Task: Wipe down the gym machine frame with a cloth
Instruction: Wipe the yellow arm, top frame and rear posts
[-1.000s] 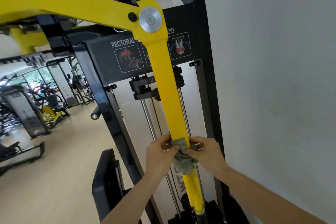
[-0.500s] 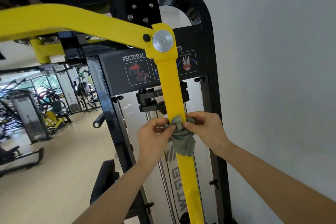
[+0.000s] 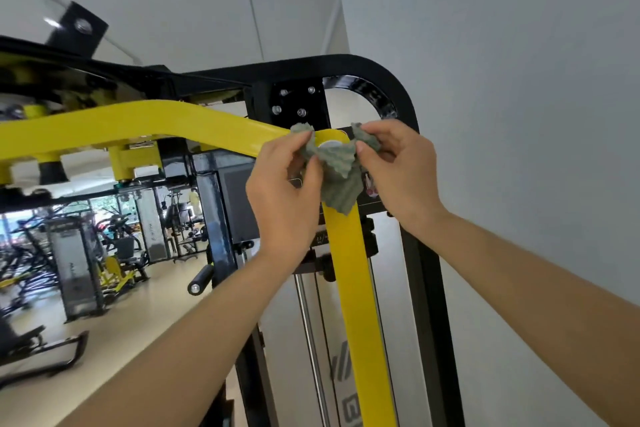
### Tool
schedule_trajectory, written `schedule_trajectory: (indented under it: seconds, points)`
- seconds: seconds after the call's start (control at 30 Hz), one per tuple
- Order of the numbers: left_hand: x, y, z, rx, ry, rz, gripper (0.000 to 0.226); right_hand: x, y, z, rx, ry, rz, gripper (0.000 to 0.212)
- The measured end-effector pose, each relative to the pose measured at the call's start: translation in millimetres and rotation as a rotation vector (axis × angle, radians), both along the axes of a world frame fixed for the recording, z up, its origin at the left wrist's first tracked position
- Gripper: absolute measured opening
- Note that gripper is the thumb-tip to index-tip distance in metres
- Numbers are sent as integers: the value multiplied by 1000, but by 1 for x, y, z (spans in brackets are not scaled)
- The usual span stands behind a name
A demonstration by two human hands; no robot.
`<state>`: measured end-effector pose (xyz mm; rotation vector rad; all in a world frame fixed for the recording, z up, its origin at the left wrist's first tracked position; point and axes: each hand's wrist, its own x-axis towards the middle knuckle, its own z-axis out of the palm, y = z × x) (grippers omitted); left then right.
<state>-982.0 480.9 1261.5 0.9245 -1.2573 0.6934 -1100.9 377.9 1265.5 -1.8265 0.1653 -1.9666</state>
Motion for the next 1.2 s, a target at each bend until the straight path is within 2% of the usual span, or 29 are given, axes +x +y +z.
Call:
schedule_trajectory:
  seconds: [0.17,0.27,0.43,0.6,0.73,0.9,1.07,1.2]
  points:
    - [16,-11,50,273,-247,310,36,5,-13,39,18,79,-44,17]
    - [22,-16,54,396,-365,320,36,8,-25,37,137,144,16,13]
    - [26,-23,41,319,-499,465,44,13,-35,5,342,159,180,12]
    - [23,-25,31,246,-625,590,42,8,-37,-9,372,150,308,14]
    - [18,-24,28,136,-697,588,30,-1,-37,-16,337,143,362,19]
    - [13,-20,26,88,-728,538,23,-12,-37,-31,331,140,371,21]
    - [13,-25,8,25,-956,516,8,-13,-41,-53,353,171,314,19]
    - [20,-27,-35,111,-889,522,9,-15,-52,-89,425,239,309,21]
